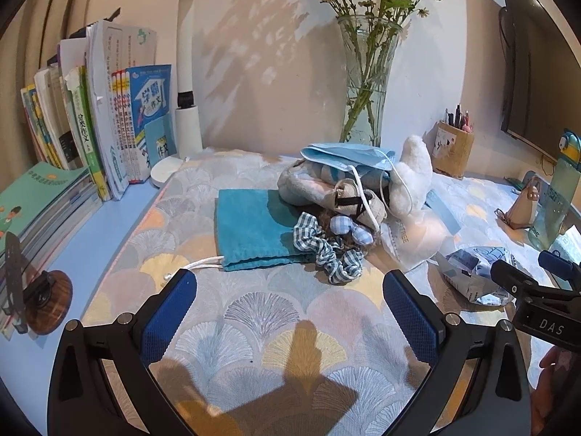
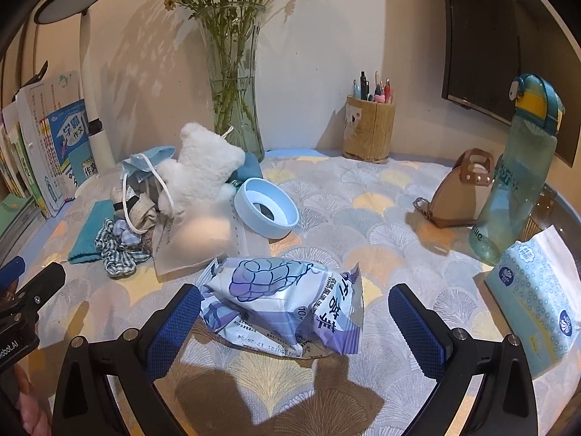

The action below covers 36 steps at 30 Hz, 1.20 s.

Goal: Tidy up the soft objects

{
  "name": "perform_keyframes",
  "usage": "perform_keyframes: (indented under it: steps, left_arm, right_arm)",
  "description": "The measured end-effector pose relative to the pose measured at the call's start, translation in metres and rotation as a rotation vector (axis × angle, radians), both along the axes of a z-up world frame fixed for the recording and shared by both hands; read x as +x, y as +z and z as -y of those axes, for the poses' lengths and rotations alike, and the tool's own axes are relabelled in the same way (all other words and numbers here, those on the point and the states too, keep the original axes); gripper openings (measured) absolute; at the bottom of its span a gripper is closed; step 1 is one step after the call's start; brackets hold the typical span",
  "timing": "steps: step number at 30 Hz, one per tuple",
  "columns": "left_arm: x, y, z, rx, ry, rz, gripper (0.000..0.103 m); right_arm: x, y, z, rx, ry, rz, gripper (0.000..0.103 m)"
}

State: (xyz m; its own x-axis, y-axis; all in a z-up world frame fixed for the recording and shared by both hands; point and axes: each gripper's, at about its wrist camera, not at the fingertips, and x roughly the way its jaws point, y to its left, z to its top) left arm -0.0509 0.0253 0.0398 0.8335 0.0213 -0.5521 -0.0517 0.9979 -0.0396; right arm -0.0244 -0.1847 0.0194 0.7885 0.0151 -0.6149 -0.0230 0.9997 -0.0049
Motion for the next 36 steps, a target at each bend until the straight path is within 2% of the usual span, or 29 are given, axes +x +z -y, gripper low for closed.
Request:
perform_keyframes:
  steps: [33, 36]
  left_arm:
    - [0.0026, -0.0030, 0.0046, 0.006, -0.025, -0.018, 0.102]
    - [0.0043, -0.0025, 0.0030, -0.024, -0.065, -0.063, 0.102]
  right_arm:
    - [0.0016, -0.0020, 0.0006, 0.004, -0.001, 0.002, 0.103]
    - [-0.0062, 0.0033, 0.0059, 0.043, 0.012, 0.030, 0.103]
